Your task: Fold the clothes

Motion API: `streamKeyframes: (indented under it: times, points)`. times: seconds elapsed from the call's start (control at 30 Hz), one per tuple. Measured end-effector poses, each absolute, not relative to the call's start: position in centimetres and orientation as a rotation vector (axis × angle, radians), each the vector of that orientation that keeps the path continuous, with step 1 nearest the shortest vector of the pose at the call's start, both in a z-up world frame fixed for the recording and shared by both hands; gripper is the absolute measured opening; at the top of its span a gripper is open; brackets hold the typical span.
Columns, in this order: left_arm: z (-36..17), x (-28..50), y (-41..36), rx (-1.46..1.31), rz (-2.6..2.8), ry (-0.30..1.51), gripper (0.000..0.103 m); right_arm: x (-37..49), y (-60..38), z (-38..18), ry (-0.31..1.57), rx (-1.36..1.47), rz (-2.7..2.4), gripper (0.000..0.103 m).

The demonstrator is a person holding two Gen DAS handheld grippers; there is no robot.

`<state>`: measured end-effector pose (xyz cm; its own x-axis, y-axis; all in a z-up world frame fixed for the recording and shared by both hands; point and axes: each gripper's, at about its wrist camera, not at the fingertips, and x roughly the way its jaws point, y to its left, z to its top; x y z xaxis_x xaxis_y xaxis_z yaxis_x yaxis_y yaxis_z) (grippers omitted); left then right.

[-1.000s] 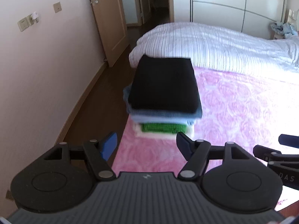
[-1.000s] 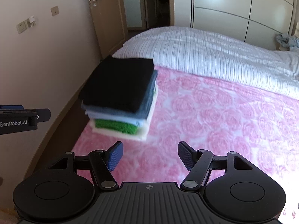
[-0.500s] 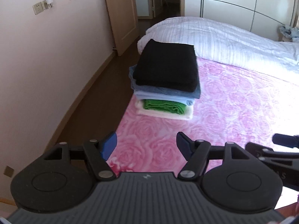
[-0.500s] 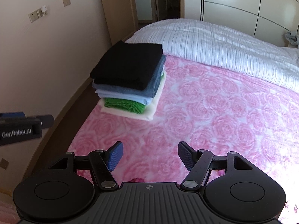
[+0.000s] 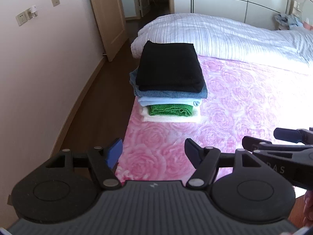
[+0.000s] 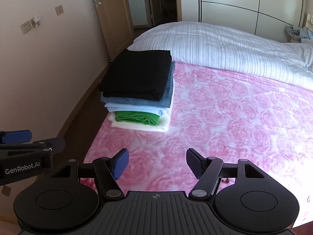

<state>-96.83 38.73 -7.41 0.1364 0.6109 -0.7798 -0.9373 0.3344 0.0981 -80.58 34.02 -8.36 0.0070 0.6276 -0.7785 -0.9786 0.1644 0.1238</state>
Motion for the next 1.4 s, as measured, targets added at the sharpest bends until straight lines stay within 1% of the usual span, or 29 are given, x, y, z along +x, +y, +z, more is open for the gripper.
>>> streamKeyframes:
  times: [0.3, 0.77, 1.2, 1.4]
  points:
    - [-7.9, -98.1, 39.9, -0.463, 1.119, 0.846, 0.067, -82.3, 34.4, -8.8, 0.857, -0.522, 1.277, 0.069]
    - [-8.7, -98.9, 42.3, -0.491, 1.117, 0.837, 0.066, -83.6, 37.3, -9.3, 0.844, -0.563, 1.282, 0.069]
    - [-8.9, -93.9, 45.3, -0.447, 1.098, 0.826, 0.066, -79.1, 40.6, -9.1, 0.826, -0.536, 1.266, 0.069]
    - [-10.1, -90.2, 46.4, -0.474, 1.161, 0.838, 0.066, -75.9, 42.5, -10.5, 0.828, -0.559, 1.327, 0.069]
